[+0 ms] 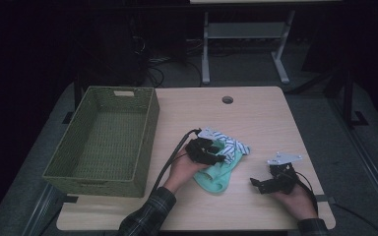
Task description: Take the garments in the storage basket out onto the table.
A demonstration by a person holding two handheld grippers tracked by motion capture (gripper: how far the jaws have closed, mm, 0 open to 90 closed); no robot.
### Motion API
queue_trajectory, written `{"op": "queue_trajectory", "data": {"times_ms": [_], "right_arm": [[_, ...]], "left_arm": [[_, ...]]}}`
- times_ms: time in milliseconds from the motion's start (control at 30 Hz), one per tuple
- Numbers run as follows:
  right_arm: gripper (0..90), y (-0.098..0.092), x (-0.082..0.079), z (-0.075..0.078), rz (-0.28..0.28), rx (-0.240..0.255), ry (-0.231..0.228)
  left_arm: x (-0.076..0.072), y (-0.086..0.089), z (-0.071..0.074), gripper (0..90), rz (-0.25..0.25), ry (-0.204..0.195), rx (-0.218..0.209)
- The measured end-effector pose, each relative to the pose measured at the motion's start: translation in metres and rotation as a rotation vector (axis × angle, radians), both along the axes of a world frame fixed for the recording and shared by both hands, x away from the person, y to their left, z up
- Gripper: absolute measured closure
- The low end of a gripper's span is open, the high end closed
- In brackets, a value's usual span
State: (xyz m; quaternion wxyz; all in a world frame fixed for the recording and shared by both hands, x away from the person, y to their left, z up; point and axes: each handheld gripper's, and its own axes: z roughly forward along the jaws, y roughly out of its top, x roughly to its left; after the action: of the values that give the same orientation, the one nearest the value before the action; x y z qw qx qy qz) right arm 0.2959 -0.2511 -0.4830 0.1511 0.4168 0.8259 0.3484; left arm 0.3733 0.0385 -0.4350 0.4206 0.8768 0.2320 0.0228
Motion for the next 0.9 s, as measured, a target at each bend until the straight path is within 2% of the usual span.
{"op": "queue_trajectory", "data": {"times_ms": [33,133,167,200,300,400,433,533,600,733,800,867,900], "right_arm": [[1.4,0.0,0.0,0.0,0.0,0.0,0.0],[1.4,0.0,0.0,0.0,0.0,0.0,0.0],[1.4,0.0,0.0,0.0,0.0,0.0,0.0],[1.4,0.0,0.0,0.0,0.0,0.0,0.0],[1.4,0.0,0.0,0.0,-0.001,0.001,0.0],[1.4,0.0,0.0,0.0,-0.001,0.001,0.0],[1.4,0.0,0.0,0.0,0.0,0.001,0.0],[1.4,0.0,0.0,0.0,0.0,0.0,0.0],[1.4,0.0,0.0,0.0,0.0,0.0,0.0],[1.4,0.0,0.0,0.0,0.0,0.0,0.001],[1.4,0.0,0.0,0.0,0.0,0.0,0.001],[1.4,0.0,-0.001,0.0,-0.005,0.0,0.002],[1.4,0.0,-0.001,0.0,-0.005,0.0,0.002]], "left_arm": [[-0.004,0.008,0.006,50.4,0.005,-0.008,0.0],[-0.008,0.015,0.012,50.7,0.012,-0.025,0.012],[-0.013,0.023,0.015,52.5,0.028,-0.052,0.023],[-0.013,0.023,0.015,55.3,0.028,-0.052,0.023],[-0.026,0.043,0.016,63.7,0.048,-0.059,0.038],[-0.033,0.051,0.013,72.7,0.057,-0.046,0.03],[-0.04,0.057,0.011,75.6,0.061,-0.023,0.026],[-0.046,0.061,0.009,85.6,0.059,-0.005,0.025],[-0.055,0.063,0.008,89.5,0.045,-0.011,0.054],[-0.057,0.064,0.002,89.6,0.034,0.003,0.059],[-0.058,0.062,-0.002,89.6,0.03,0.007,0.075],[-0.057,0.061,-0.009,89.5,0.01,0.016,0.111],[-0.057,0.061,-0.009,89.5,0.01,0.016,0.111]]}}
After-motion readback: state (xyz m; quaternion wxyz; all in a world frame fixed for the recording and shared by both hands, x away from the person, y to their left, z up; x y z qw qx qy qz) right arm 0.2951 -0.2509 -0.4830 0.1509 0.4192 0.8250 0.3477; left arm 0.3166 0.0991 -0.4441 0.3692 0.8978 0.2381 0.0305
